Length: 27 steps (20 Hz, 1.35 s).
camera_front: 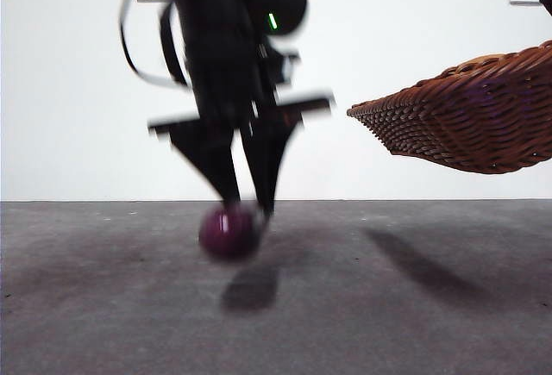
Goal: Help me put the vegetables on the table into the basket
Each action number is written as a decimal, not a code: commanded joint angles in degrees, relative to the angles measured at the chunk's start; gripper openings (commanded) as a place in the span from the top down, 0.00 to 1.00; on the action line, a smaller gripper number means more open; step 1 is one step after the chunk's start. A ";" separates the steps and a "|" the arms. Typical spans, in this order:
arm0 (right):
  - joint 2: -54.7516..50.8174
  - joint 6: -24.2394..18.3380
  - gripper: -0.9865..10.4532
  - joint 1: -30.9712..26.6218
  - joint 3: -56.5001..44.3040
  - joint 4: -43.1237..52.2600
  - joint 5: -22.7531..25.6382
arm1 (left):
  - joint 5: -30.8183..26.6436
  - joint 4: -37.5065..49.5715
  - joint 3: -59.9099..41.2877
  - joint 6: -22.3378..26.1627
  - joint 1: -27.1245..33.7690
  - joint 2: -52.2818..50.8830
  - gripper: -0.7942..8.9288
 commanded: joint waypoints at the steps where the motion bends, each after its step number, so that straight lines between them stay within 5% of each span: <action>1: -0.42 -0.57 0.93 0.11 -0.20 -1.22 -1.60 | 0.13 0.87 -0.35 0.63 -0.17 -5.05 0.90; 8: -0.42 1.14 0.93 6.51 -0.20 -0.09 -1.73 | 0.31 5.38 -0.35 -0.04 -7.30 -17.66 0.90; 12: -0.42 2.73 0.93 13.05 -0.20 1.33 1.11 | 0.68 11.69 -0.35 -4.79 -11.98 -21.00 0.90; 24: -0.42 3.06 0.93 21.57 -0.20 2.60 -2.29 | 6.64 12.94 -0.35 -7.48 -9.09 -14.93 0.89; 25: -0.42 3.04 0.93 21.92 -0.20 2.54 -2.38 | 6.75 12.48 -0.35 -7.63 -8.85 -14.21 0.85; 27: -0.42 3.08 0.93 22.18 -0.20 2.01 -1.92 | 8.15 12.46 -0.35 -7.93 -8.72 -13.66 0.49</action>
